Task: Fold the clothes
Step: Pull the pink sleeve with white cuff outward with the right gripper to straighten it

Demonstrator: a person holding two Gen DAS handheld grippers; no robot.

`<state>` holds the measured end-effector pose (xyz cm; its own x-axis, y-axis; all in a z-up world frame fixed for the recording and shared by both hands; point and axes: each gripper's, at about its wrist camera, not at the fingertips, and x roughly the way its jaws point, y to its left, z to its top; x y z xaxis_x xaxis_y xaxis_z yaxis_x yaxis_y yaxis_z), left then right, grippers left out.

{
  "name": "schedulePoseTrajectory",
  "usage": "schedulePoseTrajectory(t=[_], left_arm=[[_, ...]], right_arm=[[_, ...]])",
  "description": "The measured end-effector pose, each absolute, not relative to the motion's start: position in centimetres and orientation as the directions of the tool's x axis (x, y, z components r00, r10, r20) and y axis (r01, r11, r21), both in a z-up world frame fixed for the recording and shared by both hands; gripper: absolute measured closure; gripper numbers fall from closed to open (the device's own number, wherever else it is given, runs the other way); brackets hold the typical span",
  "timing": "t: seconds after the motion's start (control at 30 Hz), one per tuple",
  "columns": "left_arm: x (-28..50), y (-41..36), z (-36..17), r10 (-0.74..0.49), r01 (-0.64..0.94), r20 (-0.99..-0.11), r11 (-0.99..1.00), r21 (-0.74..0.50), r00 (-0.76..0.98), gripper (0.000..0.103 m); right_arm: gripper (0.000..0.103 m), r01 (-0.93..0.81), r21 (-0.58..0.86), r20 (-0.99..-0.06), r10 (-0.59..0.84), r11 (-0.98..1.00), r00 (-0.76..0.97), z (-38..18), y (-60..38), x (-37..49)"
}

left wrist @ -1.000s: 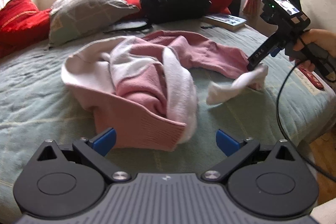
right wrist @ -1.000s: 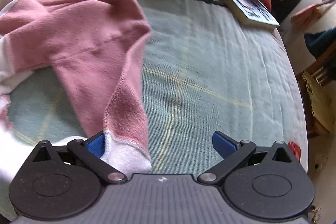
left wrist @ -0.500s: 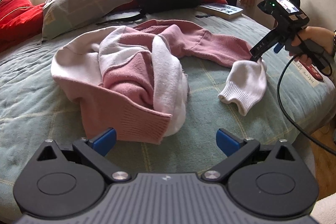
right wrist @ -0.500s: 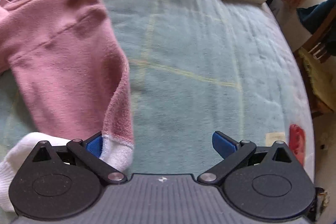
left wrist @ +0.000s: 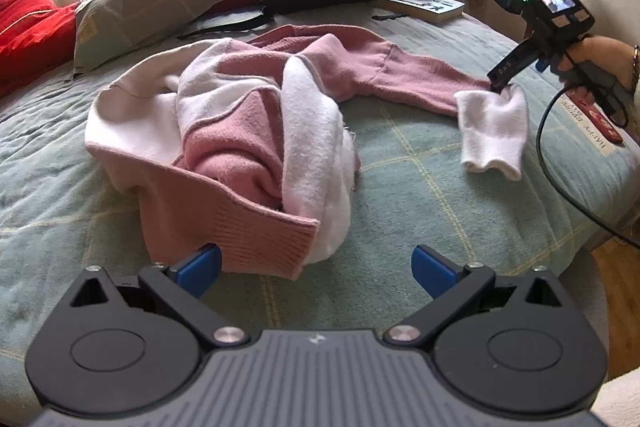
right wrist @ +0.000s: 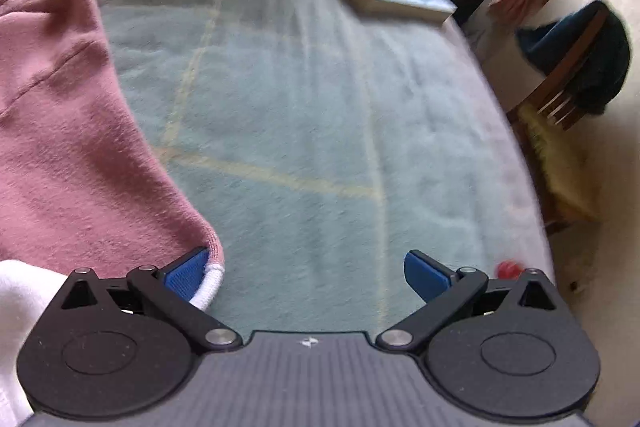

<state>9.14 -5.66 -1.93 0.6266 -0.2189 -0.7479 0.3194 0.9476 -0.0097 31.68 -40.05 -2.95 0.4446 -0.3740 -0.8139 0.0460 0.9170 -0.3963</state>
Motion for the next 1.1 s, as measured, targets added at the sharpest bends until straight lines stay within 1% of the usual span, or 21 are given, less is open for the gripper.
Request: schedulePoseTrajectory(t=[0.23,0.4,0.53,0.67,0.8,0.87,0.9,0.97,1.03,1.1], left_arm=[[9.5,-5.7,-2.3,-0.217,0.319,-0.755,0.948,-0.011,0.619,0.002],[9.7,-5.5,-2.4,-0.212,0.309,-0.756,0.951,-0.013,0.620,0.002],[9.8,-5.4,-2.4,-0.206,0.303,-0.758,0.953,-0.011,0.619,0.002],[10.0,-5.4,-2.4,-0.198,0.297,-0.760,0.955,-0.007,0.619,0.002],[10.4,-5.4,-2.5,-0.191,0.289,-0.764,0.957,-0.006,0.616,0.002],[10.5,-5.5,-2.6,-0.190,0.287,-0.767,0.958,-0.007,0.613,0.002],[10.6,-5.6,-2.6,-0.189,0.288,-0.769,0.958,-0.007,0.611,0.002],[10.7,-5.8,-2.5,-0.189,0.291,-0.770,0.957,-0.005,0.610,0.002],[10.8,-6.0,-2.5,-0.193,0.301,-0.768,0.954,-0.001,0.611,0.002],[10.9,-6.3,-2.5,-0.199,0.312,-0.765,0.950,0.003,0.613,0.002]], right_arm=[[0.000,0.099,-0.461,-0.757,-0.449,0.882,0.475,-1.4,-41.0,33.7],[0.000,0.113,-0.544,-0.694,-0.522,0.831,0.495,-1.0,-41.6,35.5],[0.000,0.154,-0.565,-0.661,-0.556,0.811,0.503,-0.6,-42.3,37.0],[0.000,0.192,-0.624,-0.593,-0.619,0.757,0.515,-0.5,-42.8,38.7],[0.000,0.221,-0.660,-0.550,-0.661,0.719,0.510,-1.0,-43.4,40.9],[0.000,0.240,-0.692,-0.509,-0.696,0.681,0.507,-1.4,-43.8,41.8],[0.000,0.238,-0.680,-0.524,-0.687,0.693,0.504,-1.6,-44.3,42.2],[0.000,0.237,-0.615,-0.590,-0.639,0.752,0.494,-1.5,-45.3,42.5],[0.000,0.228,-0.494,-0.672,-0.534,0.839,0.512,-0.8,-45.8,41.8],[0.000,0.204,-0.408,-0.717,-0.451,0.890,0.532,-0.1,-45.7,40.5]])
